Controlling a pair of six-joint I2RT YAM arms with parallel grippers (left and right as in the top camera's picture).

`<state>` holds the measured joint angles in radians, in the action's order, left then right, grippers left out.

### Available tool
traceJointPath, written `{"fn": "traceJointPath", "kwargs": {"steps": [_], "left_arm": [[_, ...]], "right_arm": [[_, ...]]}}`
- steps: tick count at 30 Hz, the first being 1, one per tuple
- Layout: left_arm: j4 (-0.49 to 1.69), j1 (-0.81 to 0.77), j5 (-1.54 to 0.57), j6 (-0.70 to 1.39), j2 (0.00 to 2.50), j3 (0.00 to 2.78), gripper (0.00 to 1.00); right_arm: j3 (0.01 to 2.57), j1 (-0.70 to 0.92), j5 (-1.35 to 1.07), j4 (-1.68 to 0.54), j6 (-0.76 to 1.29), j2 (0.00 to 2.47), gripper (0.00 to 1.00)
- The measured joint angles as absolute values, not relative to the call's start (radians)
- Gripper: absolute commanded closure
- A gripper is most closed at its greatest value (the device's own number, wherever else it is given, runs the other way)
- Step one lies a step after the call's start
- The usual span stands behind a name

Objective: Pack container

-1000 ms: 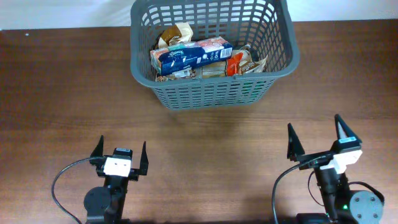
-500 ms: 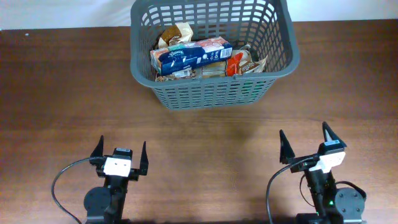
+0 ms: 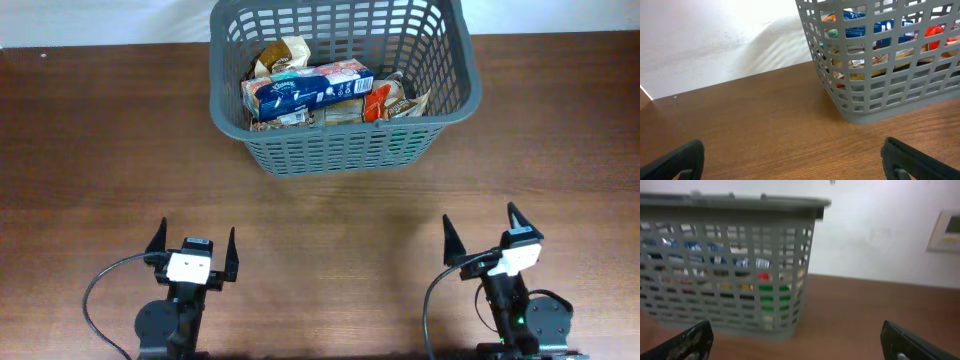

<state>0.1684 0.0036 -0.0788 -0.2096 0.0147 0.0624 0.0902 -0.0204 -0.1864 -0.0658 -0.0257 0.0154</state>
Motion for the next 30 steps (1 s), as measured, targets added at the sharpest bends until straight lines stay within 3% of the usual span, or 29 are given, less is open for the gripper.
{"fn": "traceJointPath", "kwargs": {"steps": [30], "left_arm": [[0.168, 0.004, -0.079, -0.21, 0.015, 0.062, 0.01]], "right_arm": [[0.019, -0.02, -0.182, -0.069, -0.027, 0.016, 0.01]]}}
